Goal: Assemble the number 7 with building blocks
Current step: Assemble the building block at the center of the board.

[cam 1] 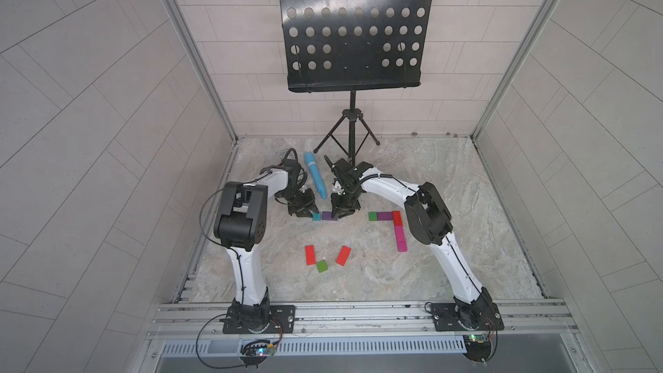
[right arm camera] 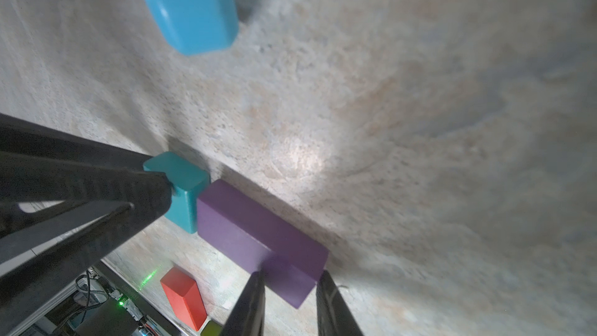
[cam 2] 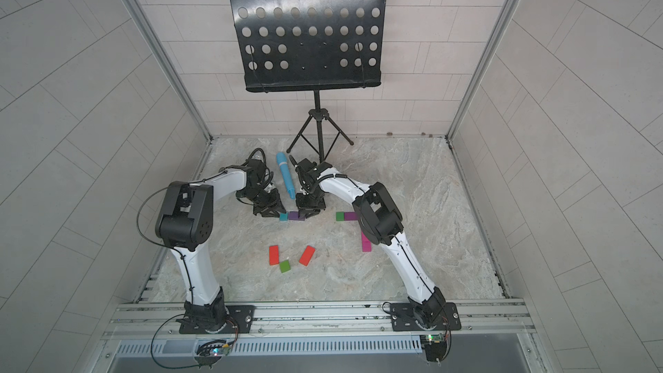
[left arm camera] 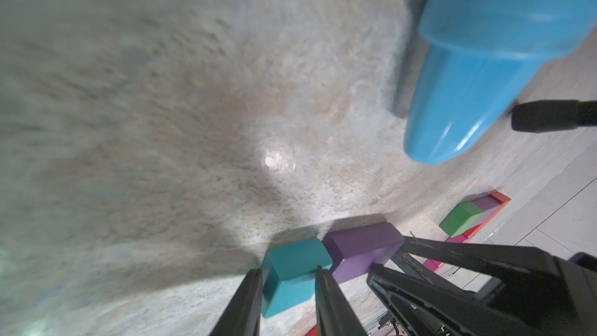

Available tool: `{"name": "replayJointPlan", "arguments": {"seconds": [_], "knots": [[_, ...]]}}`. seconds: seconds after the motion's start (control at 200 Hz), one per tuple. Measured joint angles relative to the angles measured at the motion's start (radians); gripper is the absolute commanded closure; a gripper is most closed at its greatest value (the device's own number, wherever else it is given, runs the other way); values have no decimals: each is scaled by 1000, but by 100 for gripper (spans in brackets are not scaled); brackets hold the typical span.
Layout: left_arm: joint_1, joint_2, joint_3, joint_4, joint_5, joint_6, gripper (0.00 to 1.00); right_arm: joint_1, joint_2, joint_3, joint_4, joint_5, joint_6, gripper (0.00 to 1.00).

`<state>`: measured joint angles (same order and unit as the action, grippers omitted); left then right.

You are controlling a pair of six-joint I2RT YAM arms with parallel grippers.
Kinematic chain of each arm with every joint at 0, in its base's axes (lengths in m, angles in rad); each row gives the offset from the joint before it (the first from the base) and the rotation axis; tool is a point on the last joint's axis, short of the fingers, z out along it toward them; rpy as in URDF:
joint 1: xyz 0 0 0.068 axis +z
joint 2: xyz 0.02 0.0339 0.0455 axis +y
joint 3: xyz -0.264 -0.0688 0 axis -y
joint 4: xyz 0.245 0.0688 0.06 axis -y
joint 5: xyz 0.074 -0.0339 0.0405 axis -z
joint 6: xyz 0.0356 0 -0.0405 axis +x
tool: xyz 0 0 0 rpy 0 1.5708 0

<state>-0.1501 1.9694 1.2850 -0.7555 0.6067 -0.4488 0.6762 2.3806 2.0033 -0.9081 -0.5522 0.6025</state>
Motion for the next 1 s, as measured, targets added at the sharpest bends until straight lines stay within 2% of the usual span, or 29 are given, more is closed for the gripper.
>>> {"name": "replayJointPlan", "arguments": {"seconds": [0.686, 1.001], "knots": [[-1, 5, 7, 0, 1, 0, 67, 6, 32, 58, -39, -1, -26, 68], [-1, 5, 7, -2, -3, 0, 62, 6, 32, 64, -44, 11, -17, 51]]}}
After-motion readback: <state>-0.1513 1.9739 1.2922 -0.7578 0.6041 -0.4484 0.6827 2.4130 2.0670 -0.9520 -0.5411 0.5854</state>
